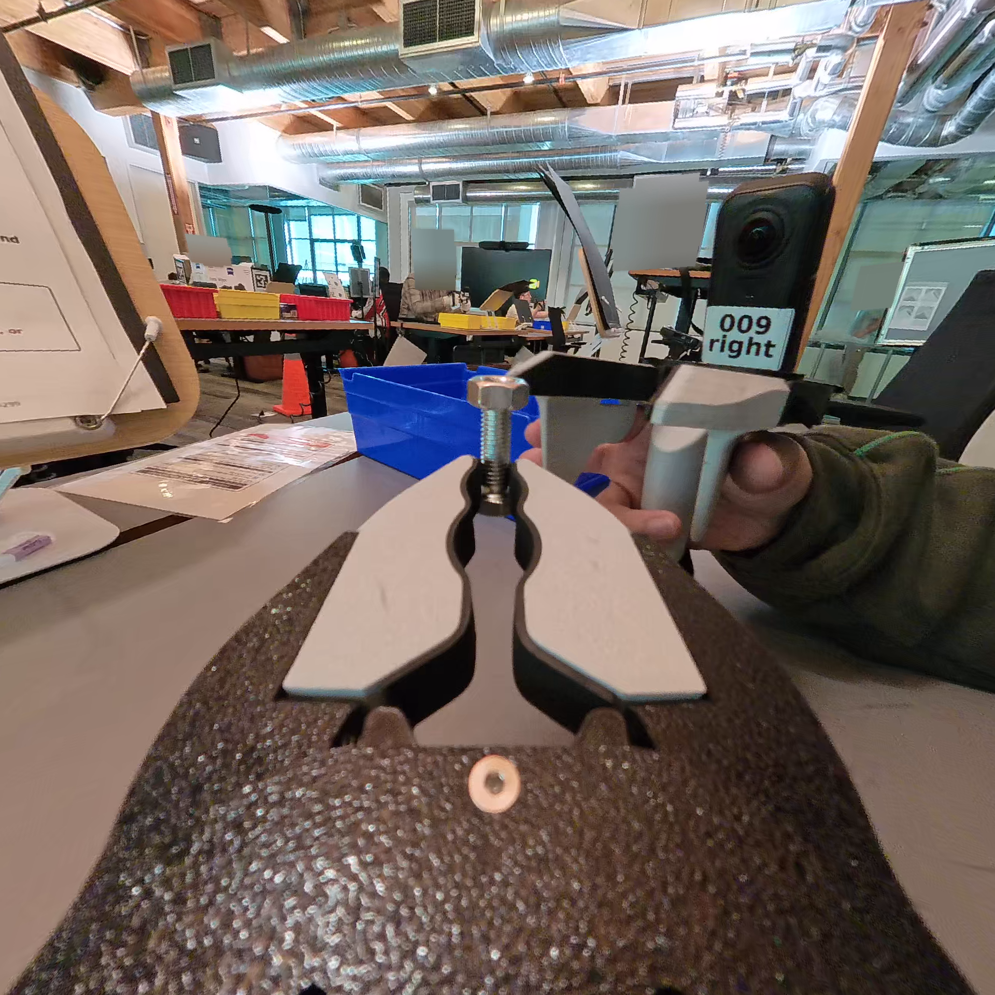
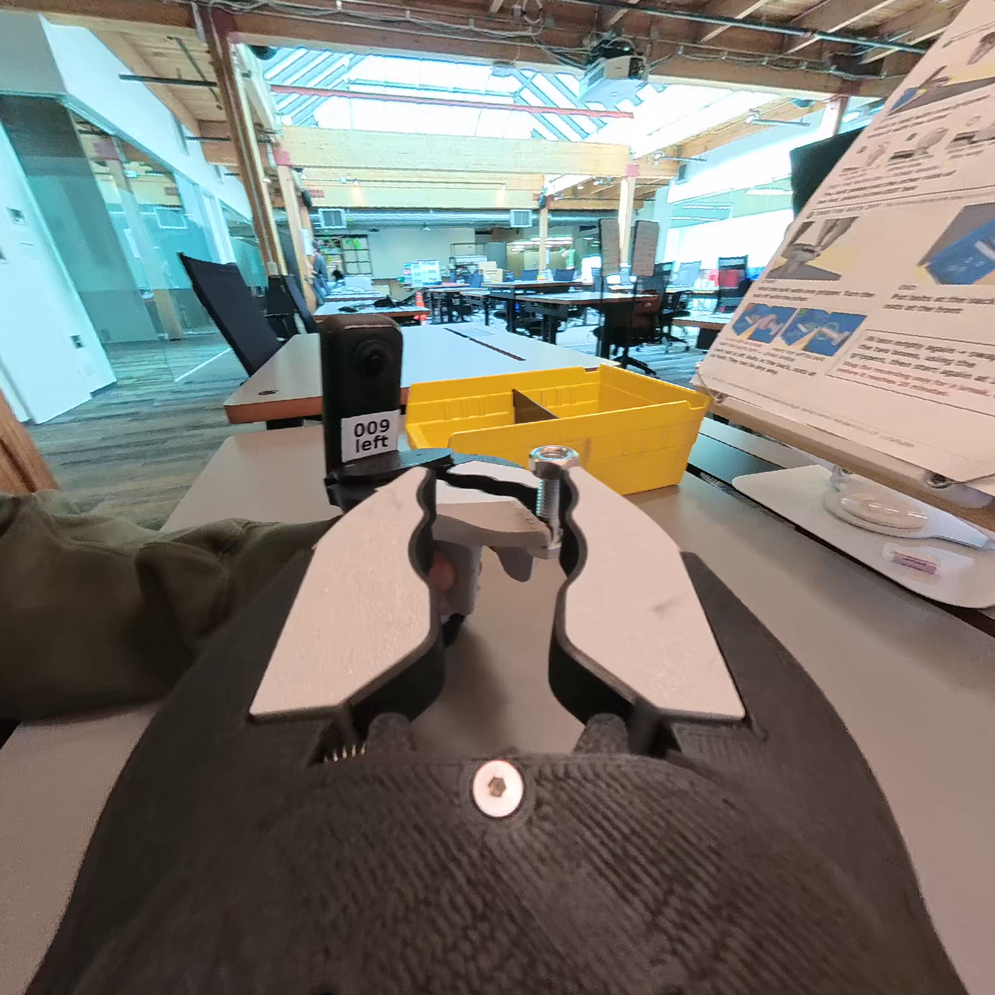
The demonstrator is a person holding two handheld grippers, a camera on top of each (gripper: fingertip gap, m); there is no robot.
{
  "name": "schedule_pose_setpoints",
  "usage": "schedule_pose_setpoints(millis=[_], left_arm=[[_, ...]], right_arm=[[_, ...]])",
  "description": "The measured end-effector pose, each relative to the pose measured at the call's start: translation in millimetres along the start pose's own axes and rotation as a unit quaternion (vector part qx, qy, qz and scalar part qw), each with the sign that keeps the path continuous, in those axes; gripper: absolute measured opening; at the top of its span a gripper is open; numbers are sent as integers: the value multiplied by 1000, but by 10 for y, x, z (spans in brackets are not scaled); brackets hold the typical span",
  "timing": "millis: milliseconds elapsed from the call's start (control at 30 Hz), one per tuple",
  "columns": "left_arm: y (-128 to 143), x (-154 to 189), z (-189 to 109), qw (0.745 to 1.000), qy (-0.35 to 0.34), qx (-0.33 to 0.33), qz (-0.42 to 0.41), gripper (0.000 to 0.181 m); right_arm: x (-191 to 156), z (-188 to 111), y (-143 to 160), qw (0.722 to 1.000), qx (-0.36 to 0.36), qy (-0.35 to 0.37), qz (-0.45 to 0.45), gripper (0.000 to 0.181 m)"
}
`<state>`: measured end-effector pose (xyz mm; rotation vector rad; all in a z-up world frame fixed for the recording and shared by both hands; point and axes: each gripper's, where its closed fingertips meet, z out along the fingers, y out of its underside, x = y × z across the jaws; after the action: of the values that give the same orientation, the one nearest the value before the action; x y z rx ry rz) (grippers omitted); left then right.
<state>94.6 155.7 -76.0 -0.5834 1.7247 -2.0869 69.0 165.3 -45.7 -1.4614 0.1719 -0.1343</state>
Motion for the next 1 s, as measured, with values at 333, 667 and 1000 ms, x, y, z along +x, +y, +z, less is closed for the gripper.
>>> schedule_pose_setpoints(millis=[333,667,1000], left_arm=[[58,-16,14,1000,-11,-20,14,9],[114,95,64,999,22,-35,7,9],[86,-94,-3,999,-27,-32,-12,9]], right_arm=[[-14,41,56,1000,-10,0,6,58],[53,22,53,1000,4,9,25,62],[52,20,111,1000,-18,12,2,53]])
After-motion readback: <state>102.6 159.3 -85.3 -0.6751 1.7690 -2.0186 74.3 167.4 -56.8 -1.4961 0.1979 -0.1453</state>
